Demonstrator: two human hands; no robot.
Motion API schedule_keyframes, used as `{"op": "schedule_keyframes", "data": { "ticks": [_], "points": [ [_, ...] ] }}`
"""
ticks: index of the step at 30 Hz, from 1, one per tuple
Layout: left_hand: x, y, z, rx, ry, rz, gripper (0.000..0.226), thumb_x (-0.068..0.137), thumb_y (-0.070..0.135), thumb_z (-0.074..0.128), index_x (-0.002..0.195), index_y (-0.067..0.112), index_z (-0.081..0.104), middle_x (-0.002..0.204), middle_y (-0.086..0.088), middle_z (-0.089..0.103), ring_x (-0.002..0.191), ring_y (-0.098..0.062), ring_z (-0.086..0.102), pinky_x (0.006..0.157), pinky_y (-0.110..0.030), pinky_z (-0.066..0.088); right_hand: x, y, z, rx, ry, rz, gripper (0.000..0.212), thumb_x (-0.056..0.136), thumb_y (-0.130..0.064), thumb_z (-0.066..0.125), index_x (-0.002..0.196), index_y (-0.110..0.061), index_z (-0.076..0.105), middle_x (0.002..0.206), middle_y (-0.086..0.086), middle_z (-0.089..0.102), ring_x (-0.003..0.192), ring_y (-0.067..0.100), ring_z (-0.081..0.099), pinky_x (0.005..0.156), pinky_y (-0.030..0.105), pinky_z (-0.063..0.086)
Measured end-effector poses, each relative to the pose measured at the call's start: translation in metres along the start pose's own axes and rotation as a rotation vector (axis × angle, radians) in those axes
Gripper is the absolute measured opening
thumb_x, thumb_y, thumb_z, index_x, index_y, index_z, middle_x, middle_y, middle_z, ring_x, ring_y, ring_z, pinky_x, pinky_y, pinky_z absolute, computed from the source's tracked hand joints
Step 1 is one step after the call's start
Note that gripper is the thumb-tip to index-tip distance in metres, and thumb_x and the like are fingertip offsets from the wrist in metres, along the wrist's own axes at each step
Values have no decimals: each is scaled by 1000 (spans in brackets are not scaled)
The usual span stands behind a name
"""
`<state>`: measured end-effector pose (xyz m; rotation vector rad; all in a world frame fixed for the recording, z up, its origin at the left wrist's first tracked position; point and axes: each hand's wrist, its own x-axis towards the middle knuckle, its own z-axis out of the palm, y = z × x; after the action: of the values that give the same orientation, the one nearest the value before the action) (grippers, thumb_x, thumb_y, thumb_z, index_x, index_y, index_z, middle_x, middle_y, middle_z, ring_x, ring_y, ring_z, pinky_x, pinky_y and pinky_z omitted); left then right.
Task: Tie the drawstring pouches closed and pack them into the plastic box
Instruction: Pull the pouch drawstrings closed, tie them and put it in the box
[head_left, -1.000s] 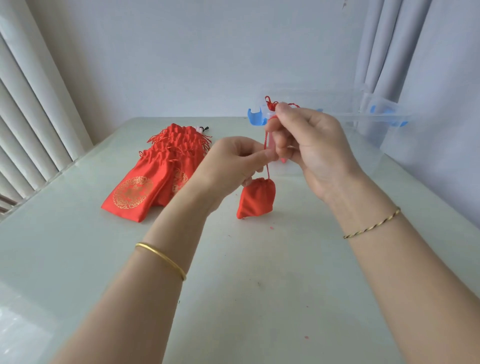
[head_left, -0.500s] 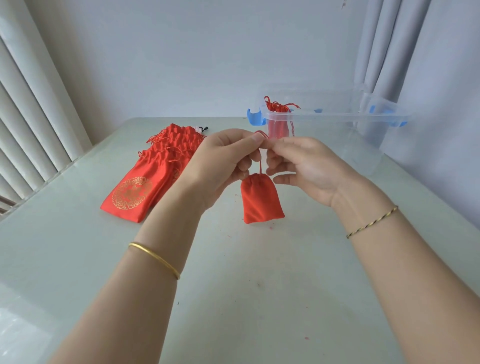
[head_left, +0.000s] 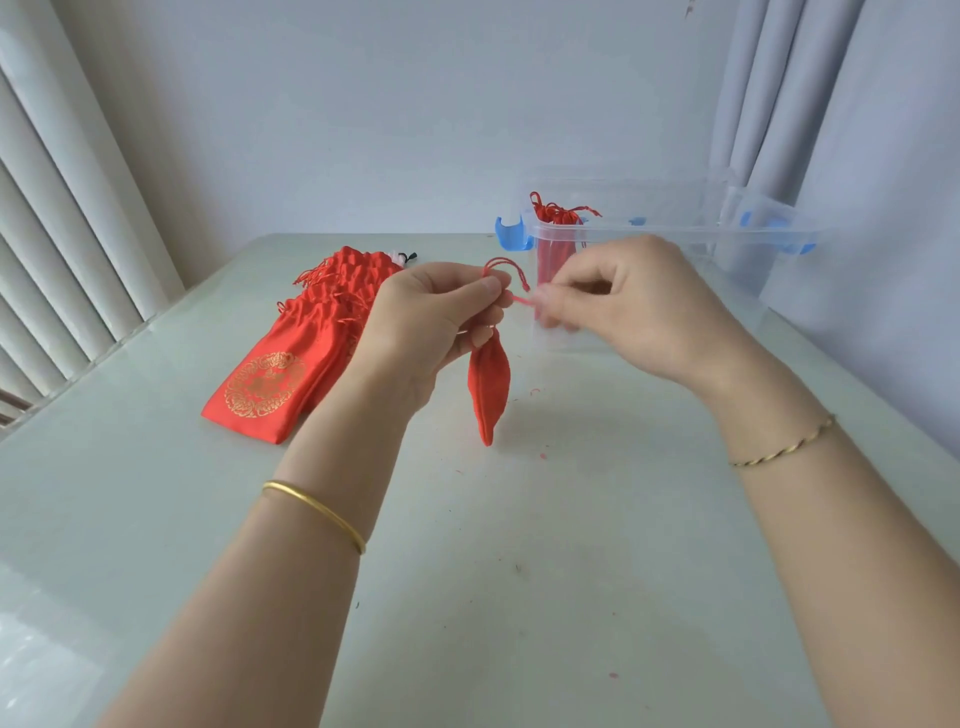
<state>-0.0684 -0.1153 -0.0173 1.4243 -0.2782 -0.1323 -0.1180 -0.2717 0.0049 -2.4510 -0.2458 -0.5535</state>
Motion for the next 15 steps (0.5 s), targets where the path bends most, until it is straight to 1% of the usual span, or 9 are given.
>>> {"op": "schedule_keyframes", "data": {
  "ticks": [1,2,3,4,6,8,10,13,15],
  "points": [
    [0,0,-1,-1,-3,2,9,87,2,59,87,5,68,75,-5,67,56,-5,57,54,-15,48,-2,-3,-1,108,-155,31,27,87,-29,62,72,-8,70,66,9,65,56,1,52,58,17,40],
    [0,1,-1,9,-21,6,11,86,-1,59,86,6,67,75,-4,67,57,-6,57,56,-15,49,-5,-4,-2,166,-292,81,27,87,-29,62,74,-8,71,70,9,68,59,3,55,59,18,42],
    [-1,1,-2,33,-49,15,13,86,-3,58,86,6,67,75,-4,67,58,-7,56,58,-15,50,-6,-3,-1,187,-383,132,29,89,-31,58,77,-7,71,73,8,68,62,6,57,58,20,44],
    [-2,2,-1,70,-82,30,15,86,-5,57,86,6,66,74,-3,66,59,-9,56,59,-15,51,-6,1,1,201,-415,176,32,92,-32,53,81,-8,71,76,6,68,64,9,58,58,22,45],
    [-4,5,-2,178,-155,73,18,86,-6,56,87,9,66,74,-2,65,61,-10,55,61,-16,50,-3,7,9,272,-341,238,32,98,-29,43,87,-12,68,82,4,65,70,13,58,60,24,47],
    [-6,8,-2,318,-241,151,21,86,-6,55,88,12,65,77,0,66,63,-7,57,64,-18,50,0,10,18,362,-197,230,25,98,-18,41,84,-20,63,85,-1,62,77,14,57,65,27,47],
    [-8,9,-1,487,-291,268,25,85,-8,54,90,14,65,81,4,68,67,-2,59,67,-16,49,3,11,26,466,-113,202,28,96,-8,42,82,-24,59,83,-5,60,81,13,57,69,28,48],
    [-7,6,3,723,-223,474,30,83,-7,55,97,17,66,83,9,66,74,-4,61,69,-11,46,3,13,37,672,-82,238,21,94,-3,42,87,-13,59,73,0,63,73,14,62,67,28,49],
    [-5,1,4,832,-122,598,30,82,-3,57,100,19,66,84,6,66,81,-12,60,75,-21,48,2,14,40,799,-110,305,16,96,-5,41,95,-6,56,66,3,64,63,13,64,57,22,49]
  ]
}}
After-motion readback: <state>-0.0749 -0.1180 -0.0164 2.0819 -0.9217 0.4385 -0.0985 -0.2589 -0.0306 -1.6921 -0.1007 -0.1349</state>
